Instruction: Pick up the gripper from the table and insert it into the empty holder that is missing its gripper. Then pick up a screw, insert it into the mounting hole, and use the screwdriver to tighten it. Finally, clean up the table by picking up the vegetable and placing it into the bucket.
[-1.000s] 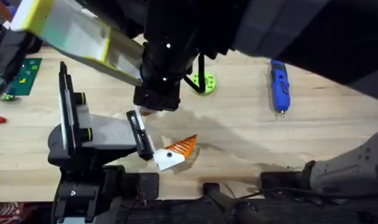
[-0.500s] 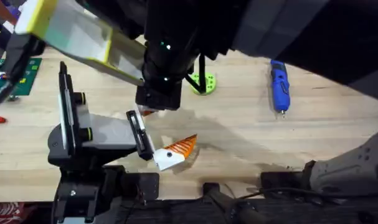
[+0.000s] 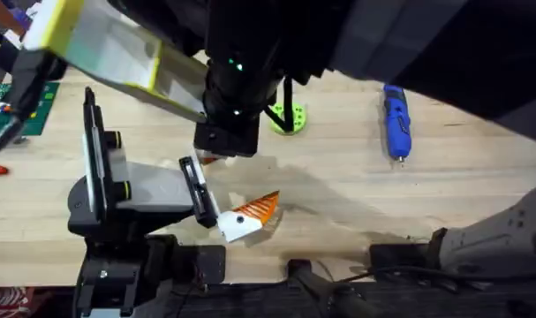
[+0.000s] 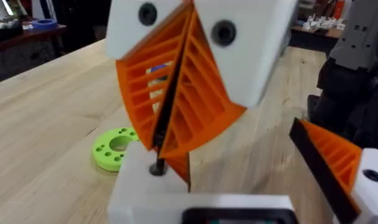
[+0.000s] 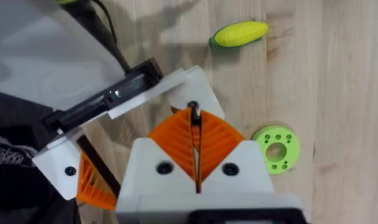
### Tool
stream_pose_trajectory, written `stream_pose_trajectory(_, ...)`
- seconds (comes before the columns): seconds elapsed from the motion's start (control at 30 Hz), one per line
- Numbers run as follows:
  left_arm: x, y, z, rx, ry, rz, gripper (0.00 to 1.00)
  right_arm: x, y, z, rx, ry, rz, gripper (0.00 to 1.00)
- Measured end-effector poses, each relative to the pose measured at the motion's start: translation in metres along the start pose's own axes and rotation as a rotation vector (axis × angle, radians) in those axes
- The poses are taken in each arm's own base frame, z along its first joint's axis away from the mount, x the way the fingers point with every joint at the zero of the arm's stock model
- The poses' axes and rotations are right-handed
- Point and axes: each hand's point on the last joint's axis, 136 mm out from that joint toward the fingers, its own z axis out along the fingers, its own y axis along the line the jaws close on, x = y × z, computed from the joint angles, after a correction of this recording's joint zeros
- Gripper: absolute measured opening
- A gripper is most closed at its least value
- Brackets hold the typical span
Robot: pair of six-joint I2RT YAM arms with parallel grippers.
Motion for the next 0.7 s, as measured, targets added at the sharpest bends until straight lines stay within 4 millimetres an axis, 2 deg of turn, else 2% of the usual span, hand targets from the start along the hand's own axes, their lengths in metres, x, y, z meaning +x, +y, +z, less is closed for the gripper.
stream_pose_trajectory(0.7, 0.0000, 0.0000, 0.0000, 0.000, 0.000, 0.000, 0.986, -0.0064, 0.0052, -0.0031, -0.005, -0.019, -0.014, 0.014)
